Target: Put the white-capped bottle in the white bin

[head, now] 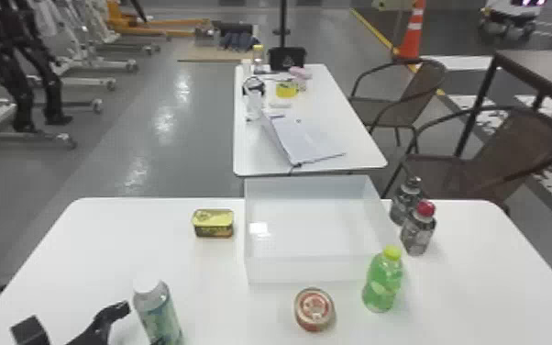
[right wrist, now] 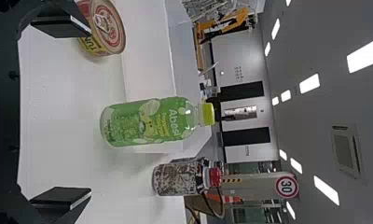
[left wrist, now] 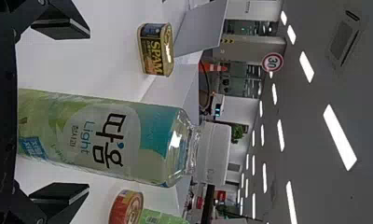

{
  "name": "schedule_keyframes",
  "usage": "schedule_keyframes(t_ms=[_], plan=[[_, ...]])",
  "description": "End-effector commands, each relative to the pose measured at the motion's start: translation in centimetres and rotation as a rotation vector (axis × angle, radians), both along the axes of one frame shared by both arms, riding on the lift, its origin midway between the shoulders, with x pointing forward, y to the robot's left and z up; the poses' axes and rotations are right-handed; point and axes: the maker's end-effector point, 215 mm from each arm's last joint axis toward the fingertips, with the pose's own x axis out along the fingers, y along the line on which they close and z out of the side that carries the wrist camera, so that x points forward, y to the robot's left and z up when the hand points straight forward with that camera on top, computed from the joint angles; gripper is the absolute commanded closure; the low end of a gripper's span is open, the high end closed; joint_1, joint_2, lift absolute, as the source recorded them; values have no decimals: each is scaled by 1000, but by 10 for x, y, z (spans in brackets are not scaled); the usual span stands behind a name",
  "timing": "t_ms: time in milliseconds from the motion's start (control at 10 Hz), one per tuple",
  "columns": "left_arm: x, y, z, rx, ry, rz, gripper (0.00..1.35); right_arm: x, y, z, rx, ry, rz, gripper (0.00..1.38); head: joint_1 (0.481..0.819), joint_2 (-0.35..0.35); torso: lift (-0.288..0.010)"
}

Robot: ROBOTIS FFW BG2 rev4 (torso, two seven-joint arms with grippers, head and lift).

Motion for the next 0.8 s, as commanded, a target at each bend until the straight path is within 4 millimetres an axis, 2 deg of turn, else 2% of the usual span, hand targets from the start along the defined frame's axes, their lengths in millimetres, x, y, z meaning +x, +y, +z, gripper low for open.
schedule_keyframes(t_ms=[0,100,200,400,600,700], plan=[[4,-10,-5,-7,-2,-10,144,1,-1,0,4,-2,-6,96,549,0,-100],[8,-14,-7,-14,-1,-12,151,1,-2,0,5,-4,-5,96,549,0,-100],[10,-17,-6,-20,-3,-15,292,3,-2,0,3,-6,-2,96,549,0,-100],[13,-12,-3,-35,-13,-1,780,3,-4,-2,3,-3,1,96,549,0,-100],[14,-12,-3,-29,-12,-10,820,2,-5,-3,3,0,0,96,549,0,-100],[18,-16,5,-13,-24,-24,820,2,-5,-2,2,0,3,96,549,0,-100]])
